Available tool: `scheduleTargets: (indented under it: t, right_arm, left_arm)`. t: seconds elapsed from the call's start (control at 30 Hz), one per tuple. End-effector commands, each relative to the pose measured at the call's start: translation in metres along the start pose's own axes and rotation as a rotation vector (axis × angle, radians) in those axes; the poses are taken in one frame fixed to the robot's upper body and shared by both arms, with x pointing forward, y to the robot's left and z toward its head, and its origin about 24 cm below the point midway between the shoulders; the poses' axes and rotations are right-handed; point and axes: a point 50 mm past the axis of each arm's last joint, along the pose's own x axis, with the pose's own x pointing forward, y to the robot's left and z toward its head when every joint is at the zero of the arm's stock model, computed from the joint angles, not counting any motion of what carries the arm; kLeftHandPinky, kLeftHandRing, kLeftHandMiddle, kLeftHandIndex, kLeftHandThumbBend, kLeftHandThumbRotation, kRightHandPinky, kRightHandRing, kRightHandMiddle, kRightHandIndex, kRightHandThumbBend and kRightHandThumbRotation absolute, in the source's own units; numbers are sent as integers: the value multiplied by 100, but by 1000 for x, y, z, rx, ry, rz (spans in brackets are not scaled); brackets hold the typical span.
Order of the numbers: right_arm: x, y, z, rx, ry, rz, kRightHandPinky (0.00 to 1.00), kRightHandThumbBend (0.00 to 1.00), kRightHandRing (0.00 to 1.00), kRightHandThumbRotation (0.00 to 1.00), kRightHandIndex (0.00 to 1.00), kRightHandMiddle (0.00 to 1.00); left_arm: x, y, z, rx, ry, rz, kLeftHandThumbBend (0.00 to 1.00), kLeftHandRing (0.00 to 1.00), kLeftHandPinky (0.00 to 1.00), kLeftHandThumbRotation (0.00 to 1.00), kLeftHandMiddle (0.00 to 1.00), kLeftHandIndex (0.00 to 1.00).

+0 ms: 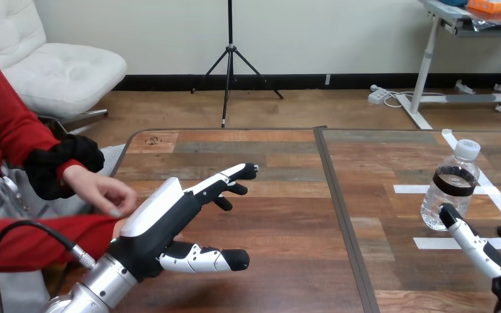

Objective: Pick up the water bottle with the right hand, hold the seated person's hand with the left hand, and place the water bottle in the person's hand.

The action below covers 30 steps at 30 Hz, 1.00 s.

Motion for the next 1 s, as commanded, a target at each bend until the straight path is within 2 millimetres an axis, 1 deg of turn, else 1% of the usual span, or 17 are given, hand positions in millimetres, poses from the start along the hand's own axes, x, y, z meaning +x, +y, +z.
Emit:
scheduleTargets:
  t: [0.0,0.2,0.5,0.97]
  right_arm:
    - [24,5,21,-25,-77,-2,91,100,100,61,100,100]
    - [30,7,19,-54,-64,11,92,100,100,62,100,100]
    - [39,9,15,-81,-56,20,92,100,99,59,100,100]
    - [50,13,13,-85,-40,16,90,100,98,50,100,100]
  left_arm:
    - [10,15,5,32,-44,42,100,81,68,85,89,92]
    - [9,15,5,32,-47,42,100,82,68,85,89,92]
    - [9,16,4,31,-45,40,100,82,68,85,89,93]
    - [8,17,4,25,-50,39,100,82,69,83,89,93]
